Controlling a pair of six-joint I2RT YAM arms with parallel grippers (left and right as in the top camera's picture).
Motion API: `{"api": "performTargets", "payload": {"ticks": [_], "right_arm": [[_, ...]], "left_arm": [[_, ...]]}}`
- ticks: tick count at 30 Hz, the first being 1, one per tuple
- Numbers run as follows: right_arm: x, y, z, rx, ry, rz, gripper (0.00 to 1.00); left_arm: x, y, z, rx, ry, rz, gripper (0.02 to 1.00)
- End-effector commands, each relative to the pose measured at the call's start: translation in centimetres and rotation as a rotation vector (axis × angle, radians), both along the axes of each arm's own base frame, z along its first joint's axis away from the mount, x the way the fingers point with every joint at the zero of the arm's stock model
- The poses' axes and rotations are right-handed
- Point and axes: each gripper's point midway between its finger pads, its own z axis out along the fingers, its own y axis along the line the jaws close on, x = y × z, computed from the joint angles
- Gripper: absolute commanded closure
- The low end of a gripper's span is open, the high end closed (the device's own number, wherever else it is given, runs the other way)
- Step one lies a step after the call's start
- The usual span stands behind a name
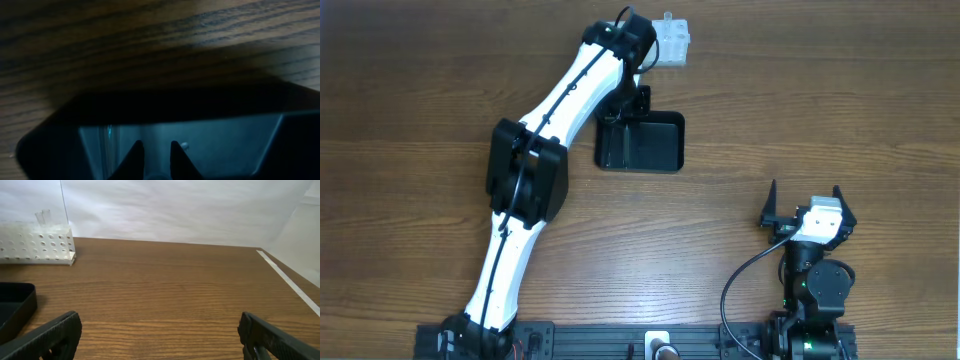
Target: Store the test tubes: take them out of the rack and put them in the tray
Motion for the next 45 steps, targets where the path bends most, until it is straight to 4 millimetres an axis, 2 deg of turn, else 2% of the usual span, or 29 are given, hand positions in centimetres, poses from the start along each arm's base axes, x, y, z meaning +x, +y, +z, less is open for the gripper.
{"api": "performTargets", "payload": {"ticks": [1,8,21,26,30,34,38,42,43,45], "right_arm": [[0.0,0.2,-0.2,0.003,0.002,0.011,0.007],[0.0,0.2,-0.2,0.003,0.002,0.011,0.009],[0.0,0.2,-0.2,0.003,0.002,0.011,0.009],[0.0,0.2,-0.2,0.003,0.002,0.011,0.009],[0.0,0.2,-0.2,0.003,0.002,0.011,0.009],[0.0,0.2,-0.2,0.003,0.002,0.011,0.009],[0.0,0.2,-0.2,0.003,0.002,0.011,0.007],[0.0,0.2,-0.2,0.003,0.002,0.011,0.009],[0.0,0.2,-0.2,0.003,0.002,0.011,0.009],[0.0,0.2,-0.2,0.003,0.002,0.011,0.009]], "left_arm": [[0.4,-0.2,-0.8,-0.012,0.008,0.018,0.969],[1.1,-0.6,-1.0,-0.025,-0.018,0.017,0.954],[0.9,-0.5,-2.4,-0.014,0.004,0.018,0.925],[1.0,-0.6,-2.4,-0.017,-0.003,0.017,0.84],[1.0,-0.6,-2.4,-0.017,-0.003,0.017,0.682],[1.0,-0.7,-2.1,-0.02,-0.007,0.015,0.663],[1.0,-1.3,0.1,-0.039,-0.045,0.004,0.66],[1.1,-2.3,4.6,-0.084,-0.127,-0.013,0.632],[1.1,-2.5,6.2,-0.099,-0.155,-0.018,0.603],[1.1,-2.5,9.0,-0.112,-0.214,-0.022,0.467]]}}
